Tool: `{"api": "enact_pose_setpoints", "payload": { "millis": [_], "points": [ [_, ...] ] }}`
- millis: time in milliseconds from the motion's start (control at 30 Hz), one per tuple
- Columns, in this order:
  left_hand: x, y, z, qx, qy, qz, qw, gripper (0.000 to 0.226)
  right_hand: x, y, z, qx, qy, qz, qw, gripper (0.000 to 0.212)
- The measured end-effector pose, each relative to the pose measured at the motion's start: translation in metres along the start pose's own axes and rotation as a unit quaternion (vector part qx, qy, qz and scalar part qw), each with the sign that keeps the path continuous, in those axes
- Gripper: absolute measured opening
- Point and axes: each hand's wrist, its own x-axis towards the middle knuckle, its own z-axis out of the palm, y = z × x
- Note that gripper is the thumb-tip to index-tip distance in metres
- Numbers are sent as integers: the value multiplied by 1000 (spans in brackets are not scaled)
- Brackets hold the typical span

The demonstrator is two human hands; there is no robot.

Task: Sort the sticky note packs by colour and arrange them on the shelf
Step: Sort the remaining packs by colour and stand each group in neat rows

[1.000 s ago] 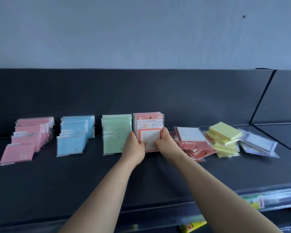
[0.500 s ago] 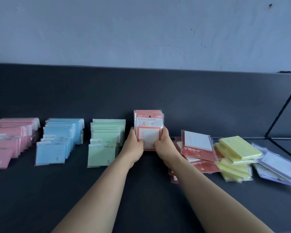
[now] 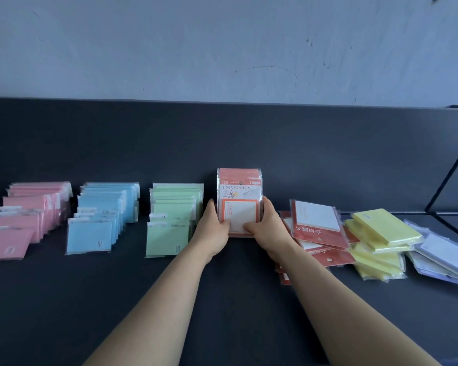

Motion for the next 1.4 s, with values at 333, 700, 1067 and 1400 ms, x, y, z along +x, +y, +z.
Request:
{"api": "enact_pose_setpoints", "payload": {
  "millis": [333, 700, 1067, 1400],
  "points": [
    [-1, -2, 2, 22, -13, 17, 1000, 58, 8, 5, -4, 11, -31, 6, 999, 65],
    [-4, 4, 1, 25, 16, 53, 998, 29, 11, 7, 2, 50, 8, -30, 998, 90],
    [-3, -1, -6, 64, -40, 33, 997, 52, 2, 1, -7, -56, -65, -1, 996, 77],
    [7, 7, -3, 115, 30, -1, 993, 46, 14, -4, 2, -73, 15, 9, 997, 62]
  ]
}}
